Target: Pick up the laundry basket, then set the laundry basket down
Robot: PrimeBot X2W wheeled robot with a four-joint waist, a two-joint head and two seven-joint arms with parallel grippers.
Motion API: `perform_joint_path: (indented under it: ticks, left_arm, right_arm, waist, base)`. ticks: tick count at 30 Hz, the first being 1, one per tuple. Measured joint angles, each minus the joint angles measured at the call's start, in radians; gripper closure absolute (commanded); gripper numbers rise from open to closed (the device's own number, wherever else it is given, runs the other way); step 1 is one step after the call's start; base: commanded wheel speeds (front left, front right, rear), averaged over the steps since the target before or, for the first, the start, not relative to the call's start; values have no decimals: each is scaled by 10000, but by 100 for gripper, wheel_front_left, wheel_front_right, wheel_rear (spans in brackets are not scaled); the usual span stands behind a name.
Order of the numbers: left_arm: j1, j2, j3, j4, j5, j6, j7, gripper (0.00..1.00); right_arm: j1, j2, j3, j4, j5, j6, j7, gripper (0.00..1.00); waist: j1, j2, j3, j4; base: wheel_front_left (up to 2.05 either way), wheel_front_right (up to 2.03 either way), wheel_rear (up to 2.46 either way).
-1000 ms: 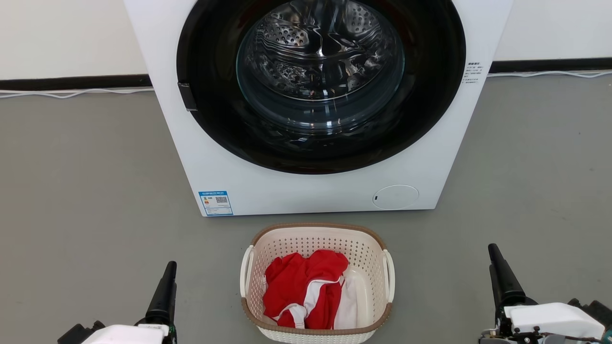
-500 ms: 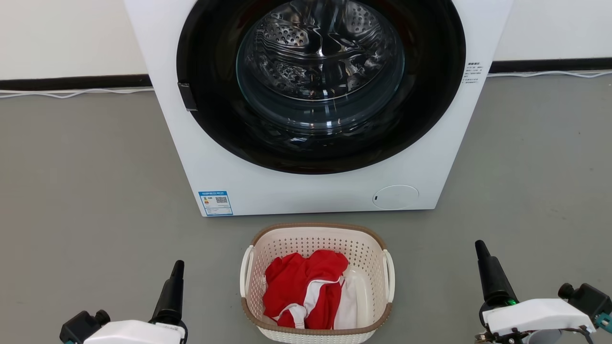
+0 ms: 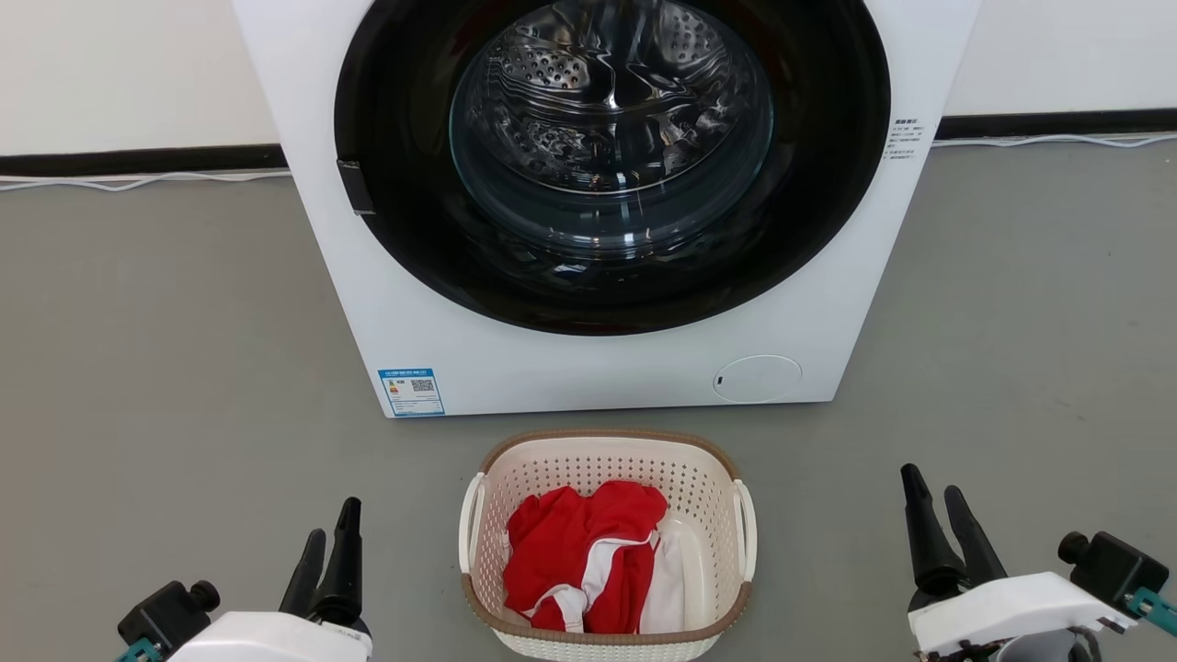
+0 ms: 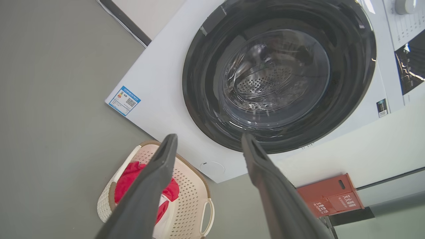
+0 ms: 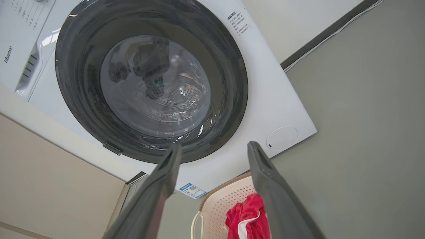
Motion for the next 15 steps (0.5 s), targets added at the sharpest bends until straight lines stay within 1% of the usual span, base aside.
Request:
perform_joint_path:
  ticks: [15]
  left_arm:
    - [12, 13, 8, 38, 2205, 0, -445, 0]
  right_arm:
    - [-18, -84, 136, 249, -2084, 2, -441, 0]
  waist:
    - [-1, 0, -3, -12]
  base:
    - [0, 0, 0]
